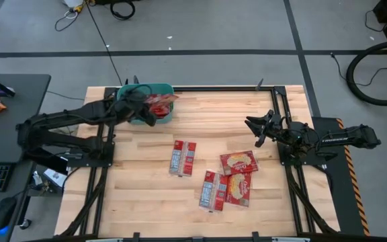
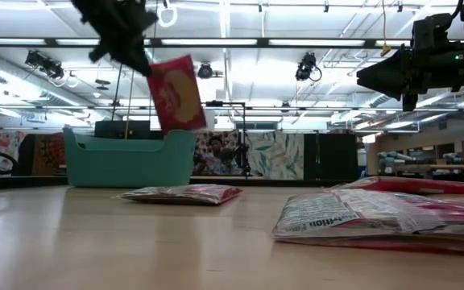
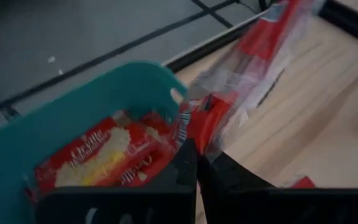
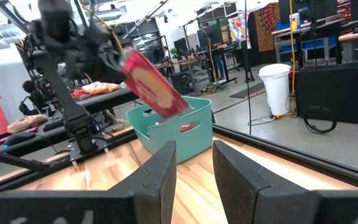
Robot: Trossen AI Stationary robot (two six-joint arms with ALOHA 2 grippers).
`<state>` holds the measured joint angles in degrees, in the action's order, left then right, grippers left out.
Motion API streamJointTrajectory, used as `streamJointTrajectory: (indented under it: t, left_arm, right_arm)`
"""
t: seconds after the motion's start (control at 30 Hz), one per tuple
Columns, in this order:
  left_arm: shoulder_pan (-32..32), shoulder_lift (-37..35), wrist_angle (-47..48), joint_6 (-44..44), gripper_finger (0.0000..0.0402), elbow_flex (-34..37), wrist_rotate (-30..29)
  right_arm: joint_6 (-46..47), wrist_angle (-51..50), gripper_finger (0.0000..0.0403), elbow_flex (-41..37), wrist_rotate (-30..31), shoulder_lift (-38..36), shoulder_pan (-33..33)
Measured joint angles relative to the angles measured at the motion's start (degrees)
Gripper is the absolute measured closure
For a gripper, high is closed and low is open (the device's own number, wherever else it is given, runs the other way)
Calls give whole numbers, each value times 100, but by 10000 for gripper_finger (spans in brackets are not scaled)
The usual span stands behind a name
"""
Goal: Sort popcorn bags into baskets
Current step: Put the red popcorn bag into the blue bin
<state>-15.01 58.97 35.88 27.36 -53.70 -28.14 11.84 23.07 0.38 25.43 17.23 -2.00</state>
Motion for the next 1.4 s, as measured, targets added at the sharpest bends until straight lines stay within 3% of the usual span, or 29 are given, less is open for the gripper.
streamJointTrajectory:
  t: [0.13, 0.33, 0.6, 0.9, 1.07, 1.27, 1.33, 1.4]
  left_arm:
    - [-510, -257, -600, -105, 393, 640, 223]
    - [-1434, -597, -1208, 185, 393, 1309, 1144]
    - [-2251, -626, -982, 673, 377, 1765, 1194]
    - [-2421, -626, -721, 612, 283, 1690, 1076]
    - [-2419, -626, -530, -154, 240, 1549, 967]
    - [-2307, -628, -279, -1057, 224, 965, 121]
    - [-2144, -637, -402, -1452, 224, 899, 487]
    - [-1940, -619, -497, -1780, 224, 903, 1449]
  right_arm:
    - [1, 0, 292, 0, 0, 0, -1]
    - [0, 0, 292, 0, 0, 0, 0]
    - [0, 2, 292, 0, 0, 0, 1]
    - [0, 0, 292, 0, 0, 0, 0]
    - [0, 0, 292, 0, 0, 0, -1]
    - [0, 0, 292, 0, 0, 0, -1]
    - [0, 0, 293, 0, 0, 0, 0]
    - [0, 0, 292, 0, 0, 0, -1]
